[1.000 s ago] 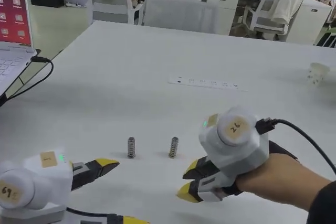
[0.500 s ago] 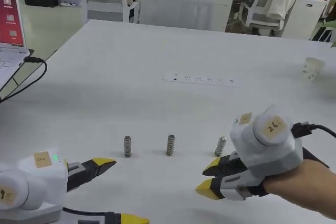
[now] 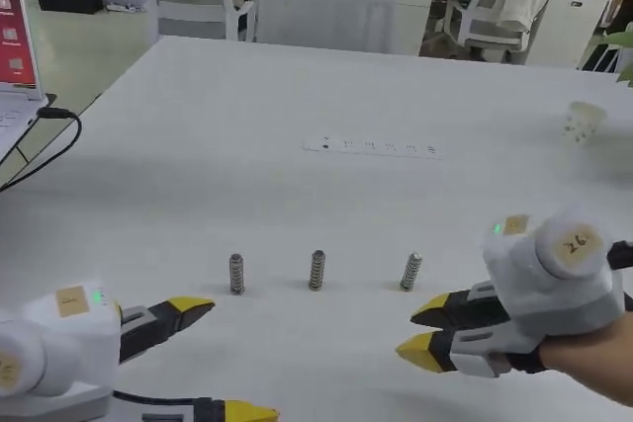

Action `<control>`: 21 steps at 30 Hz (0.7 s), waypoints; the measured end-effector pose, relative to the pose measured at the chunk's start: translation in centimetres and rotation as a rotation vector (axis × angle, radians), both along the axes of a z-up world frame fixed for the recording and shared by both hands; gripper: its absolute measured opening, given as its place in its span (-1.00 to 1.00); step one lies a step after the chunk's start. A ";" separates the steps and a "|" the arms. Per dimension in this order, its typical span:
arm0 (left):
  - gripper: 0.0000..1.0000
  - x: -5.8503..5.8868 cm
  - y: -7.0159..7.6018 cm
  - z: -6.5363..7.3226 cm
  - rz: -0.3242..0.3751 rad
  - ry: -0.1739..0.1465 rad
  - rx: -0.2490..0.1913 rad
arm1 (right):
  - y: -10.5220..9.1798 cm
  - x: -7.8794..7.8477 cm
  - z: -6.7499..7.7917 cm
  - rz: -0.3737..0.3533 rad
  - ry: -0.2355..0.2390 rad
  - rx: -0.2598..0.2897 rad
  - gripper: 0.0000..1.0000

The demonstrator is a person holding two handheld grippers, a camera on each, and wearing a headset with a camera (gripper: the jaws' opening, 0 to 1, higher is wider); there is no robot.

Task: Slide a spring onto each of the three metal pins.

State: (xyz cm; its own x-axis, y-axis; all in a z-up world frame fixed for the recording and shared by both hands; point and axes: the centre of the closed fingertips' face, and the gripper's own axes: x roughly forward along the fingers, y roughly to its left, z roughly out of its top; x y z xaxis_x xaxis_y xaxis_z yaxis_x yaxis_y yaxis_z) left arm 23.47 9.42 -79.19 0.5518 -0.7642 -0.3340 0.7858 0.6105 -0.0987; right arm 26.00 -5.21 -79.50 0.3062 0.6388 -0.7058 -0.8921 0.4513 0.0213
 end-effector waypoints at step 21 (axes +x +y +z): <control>0.58 0.2 0.4 -0.2 0.018 0.018 -0.007 | -3.8 0.3 0.5 -0.077 -0.048 0.083 -0.30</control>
State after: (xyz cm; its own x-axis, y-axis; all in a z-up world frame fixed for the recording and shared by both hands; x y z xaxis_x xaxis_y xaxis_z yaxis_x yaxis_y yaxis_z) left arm 23.67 9.86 -79.37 0.5591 -0.7568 -0.3386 0.7729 0.6235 -0.1176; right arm 26.29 -8.98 -79.00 0.3884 0.6681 -0.6346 -0.8560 0.5166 0.0199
